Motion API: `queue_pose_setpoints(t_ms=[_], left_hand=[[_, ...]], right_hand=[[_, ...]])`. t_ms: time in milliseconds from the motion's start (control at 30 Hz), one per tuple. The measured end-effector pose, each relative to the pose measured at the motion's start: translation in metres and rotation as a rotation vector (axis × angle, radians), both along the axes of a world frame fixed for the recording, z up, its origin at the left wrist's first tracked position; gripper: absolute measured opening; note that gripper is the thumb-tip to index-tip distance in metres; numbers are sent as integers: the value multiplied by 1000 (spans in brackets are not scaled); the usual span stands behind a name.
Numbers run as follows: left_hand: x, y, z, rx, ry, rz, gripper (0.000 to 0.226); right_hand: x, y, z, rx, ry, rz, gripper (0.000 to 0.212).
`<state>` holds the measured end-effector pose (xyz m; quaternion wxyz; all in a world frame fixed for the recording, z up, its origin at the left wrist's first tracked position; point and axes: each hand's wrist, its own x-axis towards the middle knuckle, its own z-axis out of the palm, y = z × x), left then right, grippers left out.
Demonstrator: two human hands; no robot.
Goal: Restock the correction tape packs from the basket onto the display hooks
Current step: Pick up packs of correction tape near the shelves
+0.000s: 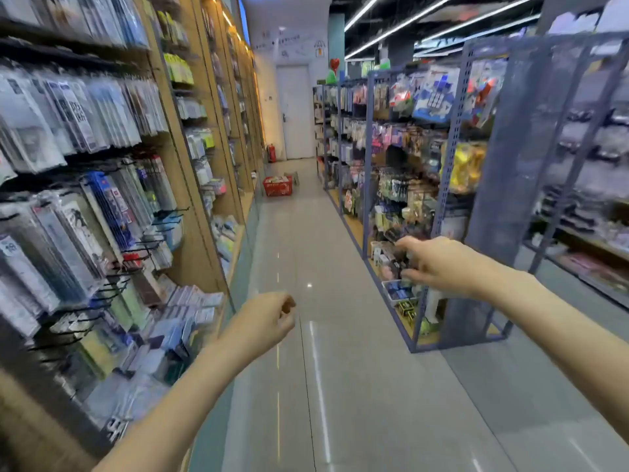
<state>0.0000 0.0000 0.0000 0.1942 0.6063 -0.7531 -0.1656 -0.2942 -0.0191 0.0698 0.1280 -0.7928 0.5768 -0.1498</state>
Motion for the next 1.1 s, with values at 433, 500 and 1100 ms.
queue_pose_setpoints(t_ms=[433, 500, 1100], left_hand=[[-2, -188, -128, 125, 113, -71, 18], [-5, -240, -131, 334, 365, 9, 14], [99, -795, -125, 347, 99, 137, 16]], right_hand=[[5, -182, -160, 211, -229, -77, 42], [0, -238, -168, 436, -555, -172, 27], [129, -840, -167, 202, -27, 74, 46]])
